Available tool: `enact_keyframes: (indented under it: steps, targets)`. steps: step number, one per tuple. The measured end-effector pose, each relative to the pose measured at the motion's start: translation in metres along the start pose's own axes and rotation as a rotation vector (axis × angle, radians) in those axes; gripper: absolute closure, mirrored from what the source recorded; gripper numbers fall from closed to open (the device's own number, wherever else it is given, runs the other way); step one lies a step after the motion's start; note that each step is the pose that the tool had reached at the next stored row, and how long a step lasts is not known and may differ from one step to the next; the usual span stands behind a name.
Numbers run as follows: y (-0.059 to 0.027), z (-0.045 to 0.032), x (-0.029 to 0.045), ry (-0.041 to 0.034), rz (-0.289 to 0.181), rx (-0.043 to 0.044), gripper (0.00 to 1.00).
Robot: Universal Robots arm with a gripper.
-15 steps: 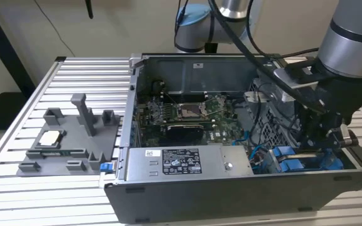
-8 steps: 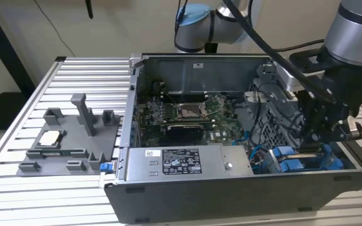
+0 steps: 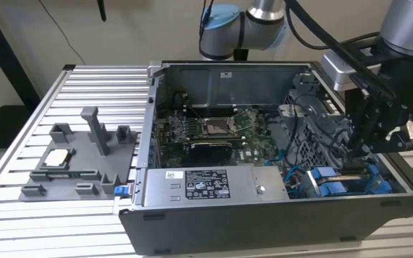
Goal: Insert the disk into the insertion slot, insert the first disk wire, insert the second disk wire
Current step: 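Insert the second disk wire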
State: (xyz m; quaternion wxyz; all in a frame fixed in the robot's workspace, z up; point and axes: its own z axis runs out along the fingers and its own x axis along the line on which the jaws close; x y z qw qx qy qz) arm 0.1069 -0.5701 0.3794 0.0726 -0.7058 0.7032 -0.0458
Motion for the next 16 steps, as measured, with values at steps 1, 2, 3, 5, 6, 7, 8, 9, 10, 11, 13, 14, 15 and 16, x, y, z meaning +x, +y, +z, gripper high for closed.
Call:
enact_keyframes:
  steps: [1,2,3,5,6,7,8,9,10,11,13,14,15,16]
  targets:
    - [-0.0002,-0.0012,0.0,-0.0001,0.0,0.0,0.76]
    - [-0.0004,-0.0024,-0.0001,0.0,0.0,0.0,0.76]
    - [-0.0006,-0.0034,-0.0001,0.0,0.0,0.0,0.76]
    - [-0.0006,-0.0039,-0.0001,-0.0005,0.0,0.0,0.76]
    - [-0.0007,-0.004,-0.0002,-0.0011,0.0,0.0,0.76]
    - [-0.0007,-0.0041,-0.0002,-0.0016,0.0,0.0,0.76]
    - [-0.0007,-0.0042,-0.0002,-0.0021,0.0,0.0,0.76]
    - [-0.0007,-0.0042,-0.0002,-0.0028,0.0,0.0,0.76]
    - [-0.0007,-0.0042,-0.0002,-0.0035,0.001,0.0,0.76]
    - [-0.0007,-0.0041,-0.0001,-0.0043,0.001,0.0,0.76]
    - [-0.0007,-0.0041,-0.0002,-0.0056,0.001,0.0,0.76]
    - [-0.0007,-0.0041,-0.0002,-0.0064,0.001,0.0,0.76]
    - [-0.0007,-0.0041,-0.0002,-0.0071,0.001,0.0001,0.76]
    - [-0.0007,-0.0041,-0.0002,-0.0078,0.001,0.0001,0.76]
